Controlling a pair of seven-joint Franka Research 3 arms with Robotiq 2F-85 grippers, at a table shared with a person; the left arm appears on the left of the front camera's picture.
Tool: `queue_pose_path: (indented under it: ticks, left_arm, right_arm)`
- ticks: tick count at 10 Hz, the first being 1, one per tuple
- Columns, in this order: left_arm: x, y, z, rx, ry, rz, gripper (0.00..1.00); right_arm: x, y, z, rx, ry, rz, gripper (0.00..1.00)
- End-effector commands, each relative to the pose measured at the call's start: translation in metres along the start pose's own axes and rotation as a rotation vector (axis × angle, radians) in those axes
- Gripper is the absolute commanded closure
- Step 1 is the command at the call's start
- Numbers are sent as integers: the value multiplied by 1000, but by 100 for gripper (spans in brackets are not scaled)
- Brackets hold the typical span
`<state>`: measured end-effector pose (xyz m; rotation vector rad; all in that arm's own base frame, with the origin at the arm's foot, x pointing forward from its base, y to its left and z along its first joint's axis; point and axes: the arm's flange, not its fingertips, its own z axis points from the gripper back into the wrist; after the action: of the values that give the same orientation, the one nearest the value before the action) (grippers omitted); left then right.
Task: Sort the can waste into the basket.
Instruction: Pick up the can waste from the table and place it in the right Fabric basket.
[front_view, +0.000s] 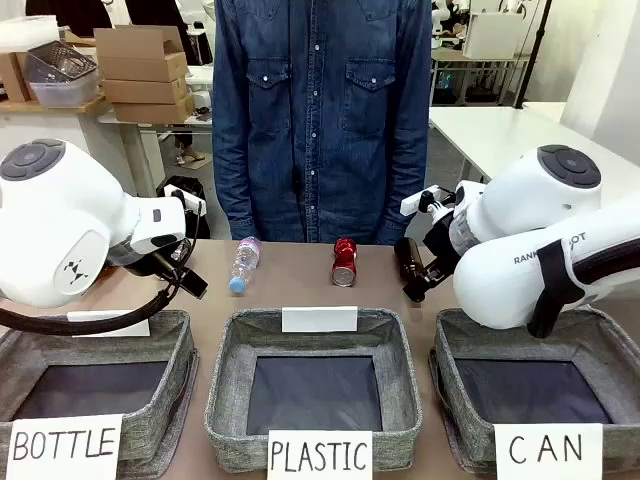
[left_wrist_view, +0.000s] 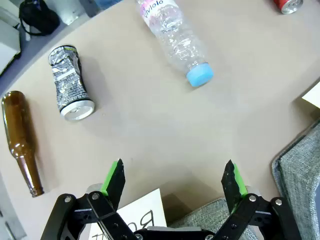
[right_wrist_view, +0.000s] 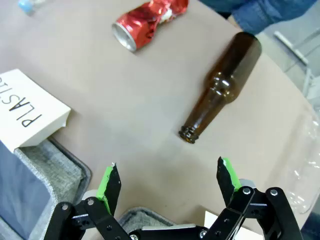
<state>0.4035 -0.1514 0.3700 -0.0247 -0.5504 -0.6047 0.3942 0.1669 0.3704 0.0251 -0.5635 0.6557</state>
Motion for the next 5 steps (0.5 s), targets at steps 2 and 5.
queue_pose_path:
  ticks: [2, 5]
  left_arm:
    - [0, 0, 0, 0, 0, 0, 0]
    - [0, 0, 0, 0, 0, 0, 0]
  right_arm:
    - [0, 0, 0, 0, -1, 0, 0]
    - [0, 0, 0, 0, -1, 0, 0]
